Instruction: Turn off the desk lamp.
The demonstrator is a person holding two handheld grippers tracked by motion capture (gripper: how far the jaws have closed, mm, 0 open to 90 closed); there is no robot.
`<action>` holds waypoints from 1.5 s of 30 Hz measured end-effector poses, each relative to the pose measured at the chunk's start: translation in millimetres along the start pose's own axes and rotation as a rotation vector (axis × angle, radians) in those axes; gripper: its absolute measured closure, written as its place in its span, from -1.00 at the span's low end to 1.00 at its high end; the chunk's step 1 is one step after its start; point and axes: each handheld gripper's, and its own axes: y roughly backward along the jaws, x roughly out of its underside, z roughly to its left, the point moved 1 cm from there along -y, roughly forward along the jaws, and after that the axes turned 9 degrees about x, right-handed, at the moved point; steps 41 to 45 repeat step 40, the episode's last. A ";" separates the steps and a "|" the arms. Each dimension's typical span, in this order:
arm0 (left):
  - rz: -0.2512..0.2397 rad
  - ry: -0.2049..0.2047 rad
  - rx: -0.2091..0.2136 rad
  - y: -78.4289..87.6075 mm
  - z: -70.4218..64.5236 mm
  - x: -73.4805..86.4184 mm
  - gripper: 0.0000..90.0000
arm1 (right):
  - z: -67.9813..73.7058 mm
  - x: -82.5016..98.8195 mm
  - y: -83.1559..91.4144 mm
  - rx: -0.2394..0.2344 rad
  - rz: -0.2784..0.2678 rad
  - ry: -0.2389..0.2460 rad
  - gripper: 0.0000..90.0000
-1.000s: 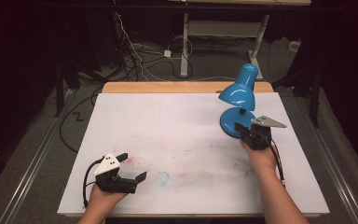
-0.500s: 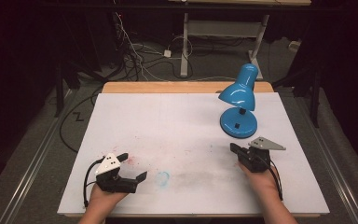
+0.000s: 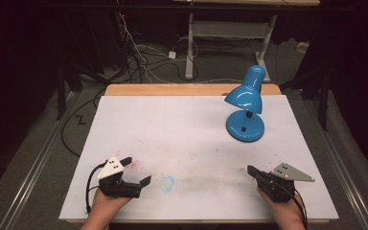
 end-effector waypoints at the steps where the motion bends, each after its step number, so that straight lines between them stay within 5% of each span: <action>1: -0.001 0.000 -0.002 0.0 -0.3 -0.2 -1.00 | 1.0 -0.6 -1.6 0.002 -0.002 0.012 1.00; 3: -0.002 0.000 -0.006 0.2 -0.3 -0.6 -1.00 | 1.5 -0.8 -2.3 0.001 0.000 0.010 0.94; 4: -0.001 -0.001 -0.009 0.4 -0.1 -0.7 -1.00 | 3.4 -1.3 -5.9 0.005 0.011 0.025 0.67; 6: 0.001 -0.002 -0.013 0.6 0.7 -0.6 -1.00 | 4.0 -1.4 -6.7 0.007 0.018 0.024 0.59; 13: 0.030 -0.003 -0.020 -0.3 2.3 0.0 -1.00 | 4.9 0.0 -13.7 0.000 0.049 0.053 -0.27; 20: 0.041 -0.003 -0.025 0.1 2.6 0.1 -1.00 | 5.0 0.0 -13.7 0.006 0.020 0.024 -0.95; 26: 0.020 -0.018 -0.035 7.2 1.3 -0.7 -1.00 | 7.5 -6.2 6.5 0.027 -0.089 0.042 -1.00; 30: 0.025 0.001 -0.035 7.7 4.7 1.7 -1.00 | 2.8 -5.0 -0.1 0.029 -0.074 0.002 -1.00; 36: 0.007 0.037 -0.034 9.2 7.0 0.0 -1.00 | 2.5 -2.3 -2.2 0.027 -0.065 0.015 -1.00; 40: 0.035 0.026 -0.075 7.6 7.1 -3.3 -1.00 | 4.8 0.7 -4.0 0.022 -0.049 0.013 -0.99; 45: 0.035 0.026 -0.075 7.6 7.1 -3.3 -1.00 | 4.8 0.7 -4.0 0.022 -0.049 0.013 -0.99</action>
